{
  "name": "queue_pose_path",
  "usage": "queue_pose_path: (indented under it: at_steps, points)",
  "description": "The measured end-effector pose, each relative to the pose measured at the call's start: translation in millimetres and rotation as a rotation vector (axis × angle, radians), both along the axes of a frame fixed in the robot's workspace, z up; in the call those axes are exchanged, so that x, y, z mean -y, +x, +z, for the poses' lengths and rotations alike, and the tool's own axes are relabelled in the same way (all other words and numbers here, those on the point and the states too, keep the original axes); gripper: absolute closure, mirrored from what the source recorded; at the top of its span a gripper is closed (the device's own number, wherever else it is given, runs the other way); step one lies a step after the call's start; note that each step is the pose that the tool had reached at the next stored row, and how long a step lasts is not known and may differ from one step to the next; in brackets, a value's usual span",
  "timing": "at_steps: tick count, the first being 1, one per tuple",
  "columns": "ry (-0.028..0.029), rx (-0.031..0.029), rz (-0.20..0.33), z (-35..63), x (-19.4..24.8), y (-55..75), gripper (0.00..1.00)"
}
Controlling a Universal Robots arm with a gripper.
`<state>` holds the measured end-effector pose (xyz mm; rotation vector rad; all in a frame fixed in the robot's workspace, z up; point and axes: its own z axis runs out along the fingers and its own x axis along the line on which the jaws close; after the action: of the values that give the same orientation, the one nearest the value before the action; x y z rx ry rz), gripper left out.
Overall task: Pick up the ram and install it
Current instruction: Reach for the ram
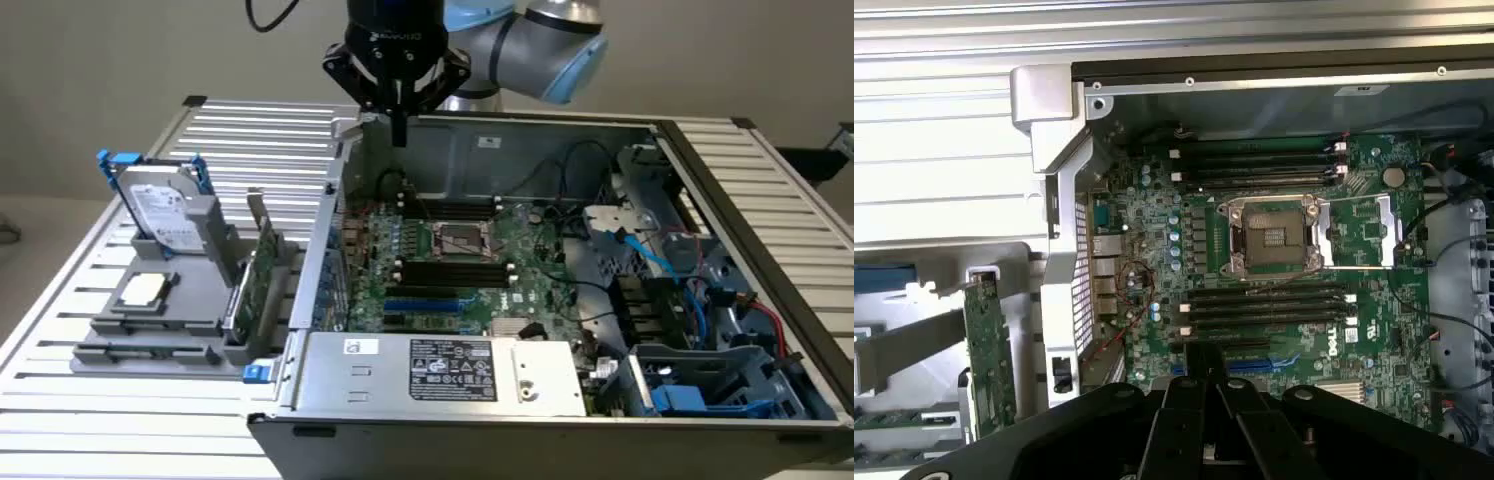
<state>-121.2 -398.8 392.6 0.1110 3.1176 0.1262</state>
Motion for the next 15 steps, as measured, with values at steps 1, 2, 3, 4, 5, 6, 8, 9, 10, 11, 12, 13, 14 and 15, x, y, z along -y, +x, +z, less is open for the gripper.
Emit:
queue_pose_path:
  at_steps: [1, 2, 3, 4, 5, 6, 8, 9, 10, 11, 12, 13, 14, 15]
  points:
    - [0.0001, 0.0001, 0.0, 0.0, 0.0, 0.0, 0.89]
    - [0.0001, 0.0, 0.0, 0.0, 0.0, 0.0, 0.89]
    - [0.0001, 0.0001, 0.0, 0.0, 0.0, 0.0, 0.89]
    - [0.0001, 0.0001, 0.0, 0.0, 0.0, 0.0, 0.89]
    - [0.0001, 0.0001, 0.0, 0.0, 0.0, 0.0, 0.89]
    - [0.0002, 0.0, 0.0, 0.0, 0.0, 0.0, 0.89]
    - [0.0002, 0.0001, 0.0, 0.0, 0.0, 0.0, 0.89]
    - [0.0002, 0.0001, 0.0, 0.0, 0.0, 0.0, 0.89]
    - [0.0003, 0.0, 0.0, 0.0, 0.0, -0.3, 0.89]
    - [0.0002, -0.0001, 0.0, 0.1, 0.1, -2.4, 0.89]
    - [0.0002, -0.0008, 0.0, -0.1, 0.1, -7.1, 0.89]
    - [0.0003, -0.0017, 0.0, -0.4, 0.0, -11.6, 0.89]
    - [0.0002, -0.0049, 0.0, -0.6, 0.0, -16.2, 0.89]
    - [0.0003, -0.0087, 0.0, -1.0, 0.0, -20.7, 0.89]
